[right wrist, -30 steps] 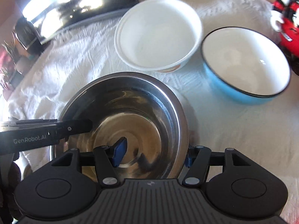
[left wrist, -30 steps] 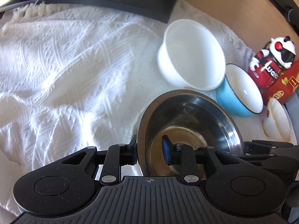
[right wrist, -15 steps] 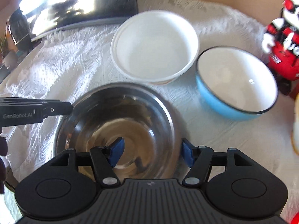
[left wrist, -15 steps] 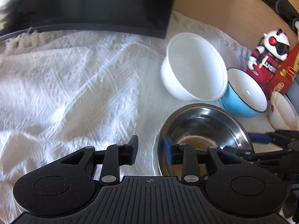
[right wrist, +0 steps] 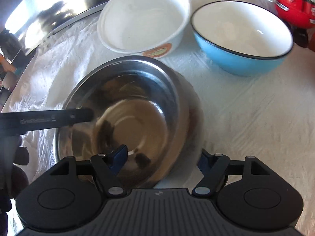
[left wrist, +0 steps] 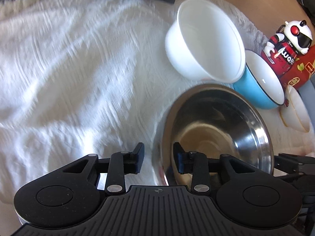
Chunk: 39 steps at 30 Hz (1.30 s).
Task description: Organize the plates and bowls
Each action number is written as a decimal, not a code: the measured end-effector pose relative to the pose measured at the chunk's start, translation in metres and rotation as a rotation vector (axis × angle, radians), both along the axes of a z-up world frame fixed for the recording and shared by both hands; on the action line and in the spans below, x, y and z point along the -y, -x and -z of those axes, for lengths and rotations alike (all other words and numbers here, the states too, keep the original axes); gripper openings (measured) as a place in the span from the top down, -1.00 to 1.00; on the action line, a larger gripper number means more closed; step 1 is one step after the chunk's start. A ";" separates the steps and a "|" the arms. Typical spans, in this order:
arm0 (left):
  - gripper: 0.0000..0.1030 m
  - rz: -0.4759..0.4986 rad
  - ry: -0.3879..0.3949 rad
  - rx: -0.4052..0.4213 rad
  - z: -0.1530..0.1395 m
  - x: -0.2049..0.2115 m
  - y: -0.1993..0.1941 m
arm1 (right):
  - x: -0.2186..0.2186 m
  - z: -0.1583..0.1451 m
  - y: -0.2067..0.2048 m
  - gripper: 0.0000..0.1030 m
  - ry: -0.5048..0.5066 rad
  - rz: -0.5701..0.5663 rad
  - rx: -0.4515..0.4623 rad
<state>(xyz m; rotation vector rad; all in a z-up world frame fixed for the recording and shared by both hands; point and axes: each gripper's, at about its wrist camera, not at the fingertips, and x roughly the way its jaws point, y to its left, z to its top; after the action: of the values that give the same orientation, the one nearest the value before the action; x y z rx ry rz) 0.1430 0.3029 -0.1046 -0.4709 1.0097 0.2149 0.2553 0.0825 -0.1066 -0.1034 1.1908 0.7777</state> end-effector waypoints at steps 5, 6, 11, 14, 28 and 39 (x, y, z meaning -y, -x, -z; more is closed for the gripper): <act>0.39 -0.036 0.021 -0.014 0.005 0.005 -0.002 | 0.002 -0.001 -0.001 -0.38 -0.006 -0.012 -0.004; 0.38 -0.051 0.026 -0.022 0.004 0.005 -0.002 | 0.004 -0.001 -0.003 -0.37 -0.014 -0.009 -0.011; 0.20 -0.044 0.027 -0.054 0.001 0.018 -0.011 | 0.016 -0.005 -0.006 -0.37 -0.049 0.017 -0.016; 0.19 -0.008 0.031 -0.054 0.001 0.028 -0.022 | 0.026 -0.005 -0.009 -0.37 -0.043 0.047 -0.001; 0.20 0.015 -0.076 -0.038 -0.013 0.053 -0.037 | 0.046 -0.003 -0.013 -0.38 -0.035 0.092 0.028; 0.21 -0.009 -0.218 0.145 -0.089 0.088 -0.033 | 0.113 -0.042 -0.007 -0.39 -0.040 0.186 0.204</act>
<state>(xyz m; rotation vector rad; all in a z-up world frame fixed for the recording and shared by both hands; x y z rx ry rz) 0.1761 0.2152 -0.0156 -0.2876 0.8316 0.2913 0.2622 -0.0302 -0.0648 -0.0371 0.9755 0.6112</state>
